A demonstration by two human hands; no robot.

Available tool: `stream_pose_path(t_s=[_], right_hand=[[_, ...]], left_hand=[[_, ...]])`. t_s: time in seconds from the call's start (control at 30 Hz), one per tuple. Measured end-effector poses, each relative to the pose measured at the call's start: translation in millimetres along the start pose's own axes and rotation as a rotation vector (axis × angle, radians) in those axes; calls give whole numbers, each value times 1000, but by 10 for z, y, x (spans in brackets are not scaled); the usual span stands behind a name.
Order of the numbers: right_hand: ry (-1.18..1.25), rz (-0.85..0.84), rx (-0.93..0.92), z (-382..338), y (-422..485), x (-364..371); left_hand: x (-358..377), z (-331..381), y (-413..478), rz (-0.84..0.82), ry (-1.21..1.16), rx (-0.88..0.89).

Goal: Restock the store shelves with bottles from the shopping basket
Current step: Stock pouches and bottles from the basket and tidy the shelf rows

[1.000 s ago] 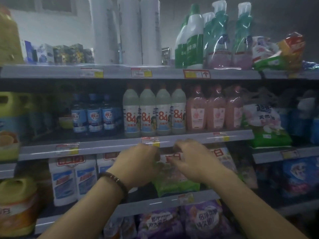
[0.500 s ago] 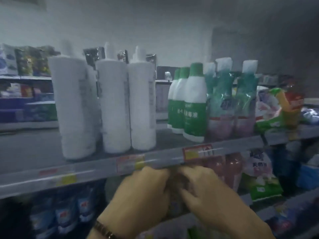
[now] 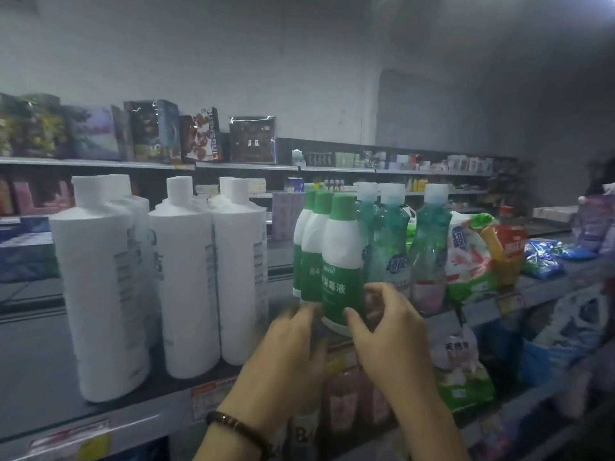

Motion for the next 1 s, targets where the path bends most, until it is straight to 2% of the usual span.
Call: stream_pose_path(t_s=[0.3, 0.47, 0.6, 0.7, 0.77, 0.9, 1.0], right_hand=[[99, -9, 38, 362, 306, 296], [55, -95, 75, 439, 400, 414], [299, -131, 51, 552, 463, 495], [520, -206, 32, 588, 487, 551], [505, -147, 5, 583, 467, 496], [245, 138, -67, 587, 286, 324], [204, 182, -79, 541, 187, 320]], left_hand=[[337, -7, 451, -7, -349, -131], [413, -74, 595, 11, -453, -199], [419, -117, 655, 57, -430, -222], [467, -88, 674, 18, -430, -215], [486, -82, 697, 5, -447, -228], [498, -94, 762, 70, -420, -247], [524, -95, 781, 143, -378, -240]])
Point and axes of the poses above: each hand's wrist, its own y-axis towards the middle knuckle, its own x-axis out of the palm, z = x × y, the point moved 9 cm from there along y, towards the middle knuckle, and after that the axes turned 14 degrees about -x, right-handed, at the moved point
